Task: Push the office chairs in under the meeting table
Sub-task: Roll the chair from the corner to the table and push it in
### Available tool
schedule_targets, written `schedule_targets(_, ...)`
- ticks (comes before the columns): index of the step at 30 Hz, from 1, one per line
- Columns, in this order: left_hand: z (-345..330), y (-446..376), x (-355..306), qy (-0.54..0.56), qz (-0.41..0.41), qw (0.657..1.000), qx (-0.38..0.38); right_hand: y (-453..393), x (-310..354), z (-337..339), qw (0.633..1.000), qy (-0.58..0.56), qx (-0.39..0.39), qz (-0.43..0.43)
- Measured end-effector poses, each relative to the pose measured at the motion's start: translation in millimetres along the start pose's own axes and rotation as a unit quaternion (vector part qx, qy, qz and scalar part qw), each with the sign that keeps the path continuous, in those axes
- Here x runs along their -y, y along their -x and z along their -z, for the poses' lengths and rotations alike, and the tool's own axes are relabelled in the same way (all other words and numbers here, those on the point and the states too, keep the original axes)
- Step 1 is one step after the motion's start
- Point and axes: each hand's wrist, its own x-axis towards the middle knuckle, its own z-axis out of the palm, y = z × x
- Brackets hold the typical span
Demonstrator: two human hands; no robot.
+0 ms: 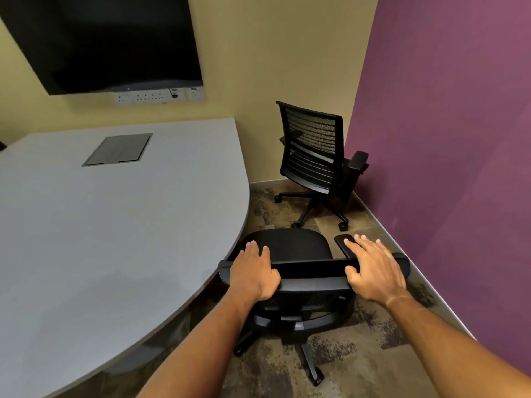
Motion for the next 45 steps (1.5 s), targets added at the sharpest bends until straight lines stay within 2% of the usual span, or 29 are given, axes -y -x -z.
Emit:
schedule_targets(10,-9.7,15.4,-5.9,0.068,0.074,0.991,-0.085,-33.2,-2.7,-0.7,0.997,-0.021,0.007,0.075)
schedule_targets(19,-6.6,-16.1,-4.5,0.11,0.155,0.971,-0.144,-100.3,-2.7,-11.7,0.985,-0.052,0.009,0.162)
schedule_targets(33,-6.4,-95.0,-52.9,0.109,0.306,0.933,-0.155,-242.5,-36.5,-23.0,0.95,-0.064,0.04,0.304)
schedule_targets(45,1.3,-147.5,-73.8,0.103,0.379,0.912,-0.121,-317.8,-44.9,-27.0,0.916,-0.064,0.044,0.393)
